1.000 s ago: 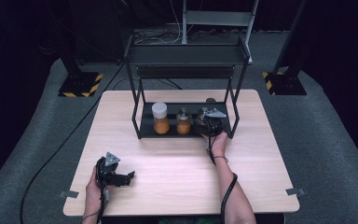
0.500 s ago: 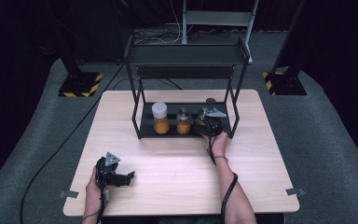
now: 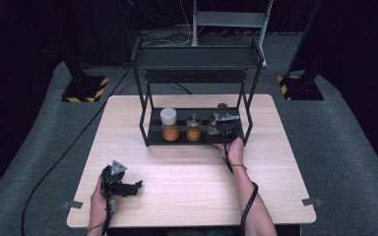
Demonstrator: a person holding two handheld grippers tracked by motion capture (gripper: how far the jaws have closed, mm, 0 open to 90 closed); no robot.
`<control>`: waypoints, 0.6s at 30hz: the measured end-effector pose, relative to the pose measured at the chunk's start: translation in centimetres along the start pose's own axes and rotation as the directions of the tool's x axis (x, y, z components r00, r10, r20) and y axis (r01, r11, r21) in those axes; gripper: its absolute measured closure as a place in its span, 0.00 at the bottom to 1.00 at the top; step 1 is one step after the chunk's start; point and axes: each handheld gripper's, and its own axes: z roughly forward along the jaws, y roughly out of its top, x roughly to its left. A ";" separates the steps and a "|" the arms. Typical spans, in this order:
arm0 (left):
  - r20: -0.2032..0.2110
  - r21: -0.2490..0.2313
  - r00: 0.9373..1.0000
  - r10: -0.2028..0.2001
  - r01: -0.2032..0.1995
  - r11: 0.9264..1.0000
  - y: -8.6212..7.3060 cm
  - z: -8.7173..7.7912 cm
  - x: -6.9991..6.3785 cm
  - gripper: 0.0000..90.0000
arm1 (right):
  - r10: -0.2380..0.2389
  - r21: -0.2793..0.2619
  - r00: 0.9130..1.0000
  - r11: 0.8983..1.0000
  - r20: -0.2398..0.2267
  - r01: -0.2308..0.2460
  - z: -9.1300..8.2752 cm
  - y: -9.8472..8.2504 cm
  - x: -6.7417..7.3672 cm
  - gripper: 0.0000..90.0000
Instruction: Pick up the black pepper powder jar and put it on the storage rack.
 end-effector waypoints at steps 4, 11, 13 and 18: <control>0.000 0.000 1.000 0.000 0.000 1.000 0.0 0.0 0.0 0.00 | -0.004 0.044 1.000 0.999 -0.007 0.004 -0.6 0.0 0.2 0.00; 0.000 0.000 1.000 0.000 0.000 1.000 0.0 0.0 0.0 0.00 | -0.005 0.075 1.000 0.997 -0.027 0.007 -1.9 -0.7 0.4 0.00; 0.000 0.000 1.000 0.000 0.000 1.000 0.0 0.0 0.0 0.00 | -0.013 0.078 0.999 0.997 -0.032 0.015 -2.3 -0.9 0.6 0.00; 0.000 0.000 1.000 0.000 0.000 1.000 0.0 0.0 0.0 0.00 | -0.022 0.068 0.999 0.997 -0.048 0.025 -3.4 -1.3 0.8 0.00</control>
